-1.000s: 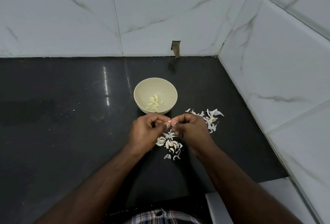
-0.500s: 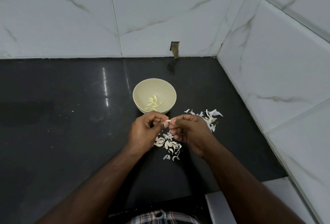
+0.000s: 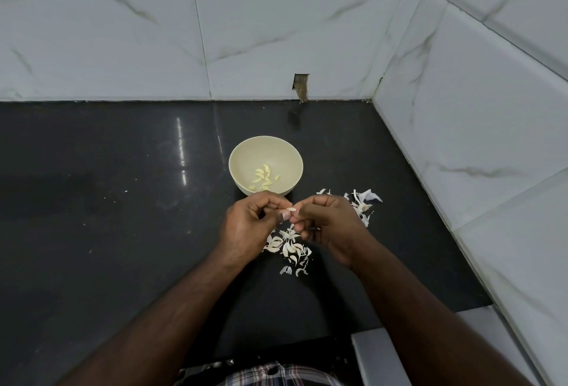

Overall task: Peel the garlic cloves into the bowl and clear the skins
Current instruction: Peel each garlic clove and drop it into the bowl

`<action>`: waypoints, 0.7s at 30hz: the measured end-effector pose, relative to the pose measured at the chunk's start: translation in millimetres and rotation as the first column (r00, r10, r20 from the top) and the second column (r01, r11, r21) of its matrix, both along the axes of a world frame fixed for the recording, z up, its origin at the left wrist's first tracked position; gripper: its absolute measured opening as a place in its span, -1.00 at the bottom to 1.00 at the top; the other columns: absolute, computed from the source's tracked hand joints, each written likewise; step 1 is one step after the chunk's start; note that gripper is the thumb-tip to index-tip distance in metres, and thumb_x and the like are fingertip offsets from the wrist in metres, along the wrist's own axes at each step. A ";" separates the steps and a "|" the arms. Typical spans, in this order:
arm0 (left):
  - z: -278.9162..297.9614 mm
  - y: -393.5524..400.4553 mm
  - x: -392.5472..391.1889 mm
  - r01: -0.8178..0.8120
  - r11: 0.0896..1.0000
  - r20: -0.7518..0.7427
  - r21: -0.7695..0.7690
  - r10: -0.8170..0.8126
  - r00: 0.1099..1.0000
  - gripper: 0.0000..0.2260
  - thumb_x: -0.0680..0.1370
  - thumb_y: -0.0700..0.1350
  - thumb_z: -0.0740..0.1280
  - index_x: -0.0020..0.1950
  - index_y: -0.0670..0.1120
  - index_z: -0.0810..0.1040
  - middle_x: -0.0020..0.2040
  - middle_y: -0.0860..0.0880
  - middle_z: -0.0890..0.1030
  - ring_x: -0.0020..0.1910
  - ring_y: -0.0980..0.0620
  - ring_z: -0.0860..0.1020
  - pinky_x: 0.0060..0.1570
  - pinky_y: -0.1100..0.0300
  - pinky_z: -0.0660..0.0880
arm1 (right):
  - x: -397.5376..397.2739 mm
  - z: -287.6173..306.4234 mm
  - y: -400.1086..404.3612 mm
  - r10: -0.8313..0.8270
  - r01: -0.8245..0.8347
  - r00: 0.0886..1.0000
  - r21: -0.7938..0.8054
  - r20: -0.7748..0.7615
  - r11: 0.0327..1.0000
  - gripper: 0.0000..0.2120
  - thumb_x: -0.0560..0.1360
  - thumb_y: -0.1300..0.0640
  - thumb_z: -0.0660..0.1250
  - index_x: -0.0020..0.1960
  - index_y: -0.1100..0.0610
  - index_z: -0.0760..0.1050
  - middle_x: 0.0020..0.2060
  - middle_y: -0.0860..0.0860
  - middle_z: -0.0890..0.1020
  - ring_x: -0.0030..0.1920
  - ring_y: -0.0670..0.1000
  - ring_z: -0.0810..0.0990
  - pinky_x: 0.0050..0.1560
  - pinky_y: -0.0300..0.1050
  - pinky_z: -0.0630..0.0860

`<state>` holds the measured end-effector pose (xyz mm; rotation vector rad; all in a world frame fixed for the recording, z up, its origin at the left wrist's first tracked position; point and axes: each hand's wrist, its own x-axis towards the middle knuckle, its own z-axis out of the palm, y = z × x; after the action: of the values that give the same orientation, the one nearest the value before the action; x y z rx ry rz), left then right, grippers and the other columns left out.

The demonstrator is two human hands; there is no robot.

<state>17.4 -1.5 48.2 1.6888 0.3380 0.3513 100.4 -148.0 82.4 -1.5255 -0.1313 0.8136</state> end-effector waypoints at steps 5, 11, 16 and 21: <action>1.7 -1.0 -0.5 -0.005 1.000 -0.002 0.021 0.005 1.000 -0.79 0.50 -0.22 0.49 -0.10 0.12 0.71 -0.21 0.01 0.70 -0.15 -0.12 0.65 -0.04 -0.12 0.60 | -1.5 1.2 -0.1 -0.010 0.010 1.000 0.002 0.014 1.000 -0.91 0.45 0.40 0.34 -0.11 0.33 0.62 -0.23 0.29 0.57 -0.34 0.00 0.53 -0.31 -0.17 0.46; 5.3 -1.7 -2.4 -0.029 0.991 -0.011 0.130 0.030 0.999 -0.81 0.50 -0.20 0.50 -0.11 0.12 0.72 -0.20 0.07 0.70 -0.17 0.01 0.66 -0.08 -0.03 0.60 | -2.5 -3.4 1.5 -0.018 0.021 0.992 -0.029 0.128 0.999 -0.92 0.41 0.33 0.36 -0.17 0.35 0.61 -0.34 0.24 0.55 -0.32 0.10 0.44 -0.29 -0.10 0.40; 10.4 -0.8 -3.5 -0.055 0.960 0.018 0.273 0.052 0.998 -0.81 0.48 -0.22 0.51 -0.09 0.09 0.73 -0.19 0.21 0.70 -0.16 0.15 0.65 -0.15 0.18 0.55 | -3.7 -2.1 3.1 0.002 0.025 0.948 -0.081 0.318 0.996 -0.91 0.35 0.28 0.36 -0.23 0.29 0.63 -0.40 0.26 0.58 -0.33 0.09 0.46 -0.27 -0.01 0.40; 12.3 -3.0 -4.0 -0.030 0.951 0.028 0.307 0.023 0.999 -0.82 0.50 -0.22 0.50 -0.07 0.09 0.73 -0.16 0.25 0.69 -0.14 0.22 0.65 -0.16 0.31 0.55 | -5.2 -0.5 5.5 0.002 0.058 0.908 -0.131 0.419 0.990 -0.78 0.20 0.04 0.39 -0.32 0.21 0.59 -0.43 0.24 0.56 -0.39 0.01 0.41 -0.35 -0.09 0.37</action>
<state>13.5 -4.5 60.5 1.9848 0.2993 0.4621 95.2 -142.4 81.9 -1.8180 -0.3747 0.4672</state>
